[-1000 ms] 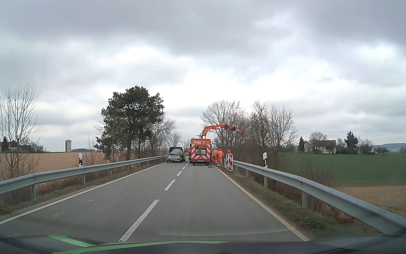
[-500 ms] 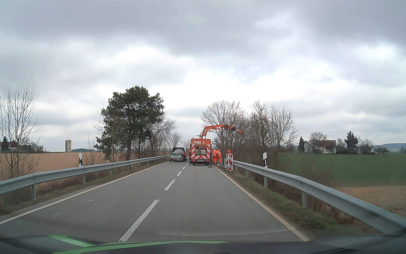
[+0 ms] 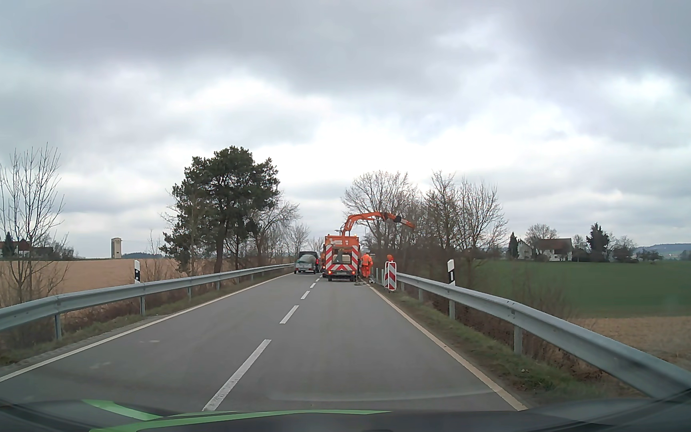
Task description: Follow the waypoints while adhering to traffic rules and regulations
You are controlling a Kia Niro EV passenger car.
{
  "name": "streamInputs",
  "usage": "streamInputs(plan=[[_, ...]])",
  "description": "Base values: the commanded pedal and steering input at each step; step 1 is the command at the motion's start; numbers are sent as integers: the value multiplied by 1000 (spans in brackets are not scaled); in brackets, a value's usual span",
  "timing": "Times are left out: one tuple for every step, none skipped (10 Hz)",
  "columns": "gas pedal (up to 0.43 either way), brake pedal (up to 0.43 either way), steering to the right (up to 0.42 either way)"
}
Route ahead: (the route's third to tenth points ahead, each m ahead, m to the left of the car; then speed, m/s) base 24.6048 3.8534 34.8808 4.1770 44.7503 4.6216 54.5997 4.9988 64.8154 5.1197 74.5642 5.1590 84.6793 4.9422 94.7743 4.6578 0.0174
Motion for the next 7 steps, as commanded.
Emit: streamInputs(plan=[[0, 177, -13], [0, 177, -13], [0, 183, -13], [0, 177, -13], [0, 183, -13], [0, 183, -13], [0, 183, -13]])
